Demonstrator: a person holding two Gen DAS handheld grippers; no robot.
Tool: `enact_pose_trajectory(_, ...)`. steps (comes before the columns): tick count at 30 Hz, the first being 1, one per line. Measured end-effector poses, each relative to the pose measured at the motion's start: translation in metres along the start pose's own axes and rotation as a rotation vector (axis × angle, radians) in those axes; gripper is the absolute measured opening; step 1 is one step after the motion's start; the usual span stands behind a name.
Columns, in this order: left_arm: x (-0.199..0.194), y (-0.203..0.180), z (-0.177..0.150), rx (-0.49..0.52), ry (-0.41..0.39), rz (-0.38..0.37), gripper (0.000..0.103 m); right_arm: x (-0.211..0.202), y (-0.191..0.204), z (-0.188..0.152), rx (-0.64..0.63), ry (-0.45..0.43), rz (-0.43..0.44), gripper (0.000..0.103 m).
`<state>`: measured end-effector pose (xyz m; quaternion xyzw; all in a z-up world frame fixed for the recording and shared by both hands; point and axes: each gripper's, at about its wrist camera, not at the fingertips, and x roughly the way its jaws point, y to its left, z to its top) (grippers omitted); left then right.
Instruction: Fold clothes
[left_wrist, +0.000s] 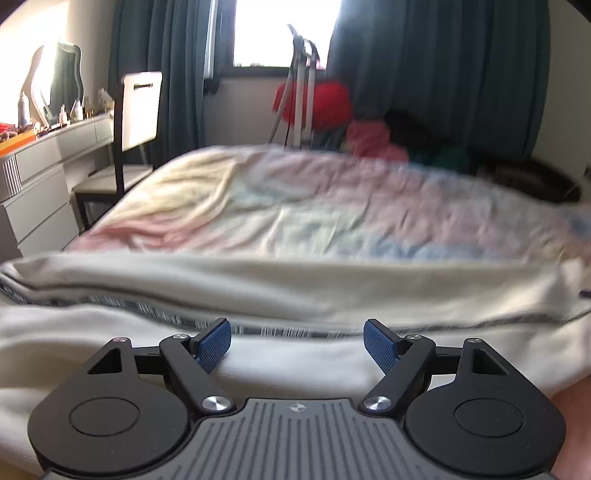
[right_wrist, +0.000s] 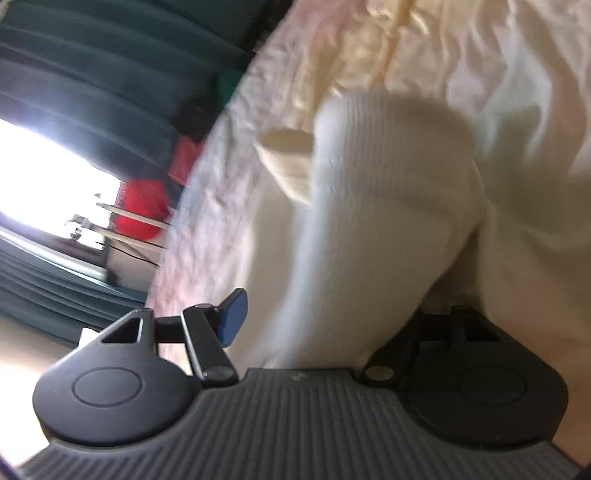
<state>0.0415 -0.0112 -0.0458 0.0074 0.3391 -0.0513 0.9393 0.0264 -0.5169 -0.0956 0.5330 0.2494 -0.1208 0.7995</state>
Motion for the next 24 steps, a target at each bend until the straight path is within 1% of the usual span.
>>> enact_pose_trajectory(2, 0.011, 0.003, -0.010, 0.005, 0.028, -0.007, 0.081, 0.002, 0.001, 0.000, -0.015, -0.002, -0.012, 0.068)
enact_pose_trajectory(6, 0.015, 0.006, -0.017, 0.002, 0.037, -0.017, 0.081, -0.006, 0.012, 0.006, -0.014, -0.062, 0.098, 0.068)
enact_pose_trajectory(13, 0.015, 0.006, -0.019, 0.010, 0.040, -0.007, 0.081, -0.015, 0.016, 0.010, -0.022, -0.101, 0.224, 0.068)
enact_pose_trajectory(15, 0.013, 0.006, -0.019, 0.010, 0.040, -0.006, 0.081, -0.007, 0.013, 0.010, -0.013, -0.075, 0.181, 0.068)
enact_pose_trajectory(17, 0.012, 0.005, -0.019, 0.009, 0.039, -0.006, 0.081, 0.003, 0.009, 0.009, -0.023, -0.028, 0.125, 0.068)
enact_pose_trajectory(19, 0.011, 0.006, -0.019, 0.008, 0.035, -0.006, 0.081, 0.007, 0.010, 0.009, -0.073, -0.003, 0.080, 0.067)
enact_pose_trajectory(20, 0.011, 0.006, -0.020, 0.007, 0.033, -0.007, 0.081, 0.009, 0.011, 0.008, -0.099, 0.008, 0.058, 0.064)
enact_pose_trajectory(21, 0.010, 0.006, -0.020, 0.007, 0.030, -0.007, 0.081, 0.010, 0.015, 0.007, -0.134, 0.012, 0.019, 0.060)
enact_pose_trajectory(22, 0.010, 0.007, -0.020, 0.002, 0.025, -0.010, 0.081, 0.011, 0.019, 0.007, -0.171, 0.014, -0.022, 0.038)
enact_pose_trajectory(23, 0.009, 0.008, -0.021, -0.004, 0.019, -0.015, 0.081, 0.011, 0.023, 0.005, -0.198, 0.006, -0.081, 0.025)
enact_pose_trajectory(24, 0.008, 0.008, -0.021, -0.008, 0.015, -0.019, 0.081, 0.010, 0.024, 0.006, -0.194, 0.004, -0.099, 0.024)
